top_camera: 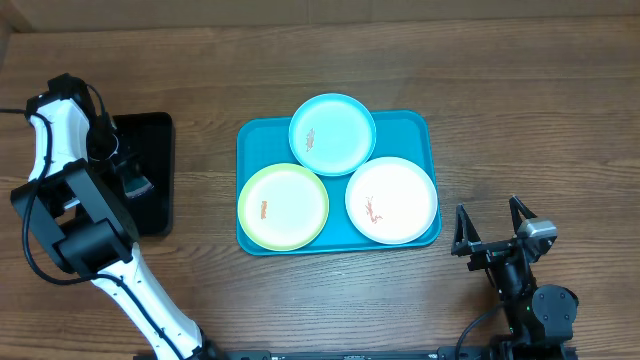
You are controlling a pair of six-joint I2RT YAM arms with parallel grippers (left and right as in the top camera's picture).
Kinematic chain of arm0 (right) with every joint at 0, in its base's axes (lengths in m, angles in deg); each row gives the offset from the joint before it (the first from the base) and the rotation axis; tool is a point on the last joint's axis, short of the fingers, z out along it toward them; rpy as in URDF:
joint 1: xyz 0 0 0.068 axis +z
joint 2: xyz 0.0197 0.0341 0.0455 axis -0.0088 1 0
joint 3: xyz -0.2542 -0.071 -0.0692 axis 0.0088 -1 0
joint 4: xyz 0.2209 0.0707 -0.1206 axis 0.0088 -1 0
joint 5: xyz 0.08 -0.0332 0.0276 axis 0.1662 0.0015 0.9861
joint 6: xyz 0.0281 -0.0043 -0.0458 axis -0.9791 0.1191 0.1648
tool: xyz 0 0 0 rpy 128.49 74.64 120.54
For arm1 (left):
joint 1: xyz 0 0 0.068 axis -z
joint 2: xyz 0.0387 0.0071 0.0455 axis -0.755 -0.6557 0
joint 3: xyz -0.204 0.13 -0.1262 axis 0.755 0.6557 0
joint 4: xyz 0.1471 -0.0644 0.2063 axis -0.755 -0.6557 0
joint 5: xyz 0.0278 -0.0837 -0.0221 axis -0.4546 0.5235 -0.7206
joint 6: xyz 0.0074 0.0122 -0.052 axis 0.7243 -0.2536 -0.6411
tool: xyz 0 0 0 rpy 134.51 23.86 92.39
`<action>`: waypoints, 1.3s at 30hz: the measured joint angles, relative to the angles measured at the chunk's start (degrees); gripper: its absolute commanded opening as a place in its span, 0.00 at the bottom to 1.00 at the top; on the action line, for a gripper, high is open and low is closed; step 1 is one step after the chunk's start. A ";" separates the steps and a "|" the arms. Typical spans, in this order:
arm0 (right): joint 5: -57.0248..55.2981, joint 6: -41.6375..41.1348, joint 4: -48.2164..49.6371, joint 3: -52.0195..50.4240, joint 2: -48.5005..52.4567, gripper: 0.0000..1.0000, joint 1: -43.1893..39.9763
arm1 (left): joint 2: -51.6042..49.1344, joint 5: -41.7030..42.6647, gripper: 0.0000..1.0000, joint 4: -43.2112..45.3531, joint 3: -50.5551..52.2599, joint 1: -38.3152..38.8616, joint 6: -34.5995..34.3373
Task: Clean dirty plates on tray and stack at the side
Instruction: 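Lift the sponge with the left gripper and carry it toward the plates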
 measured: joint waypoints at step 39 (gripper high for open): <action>-0.02 -0.02 0.00 0.00 0.00 1.00 0.00 | 0.00 -3.43 0.04 -1.62 1.64 -0.02 -0.07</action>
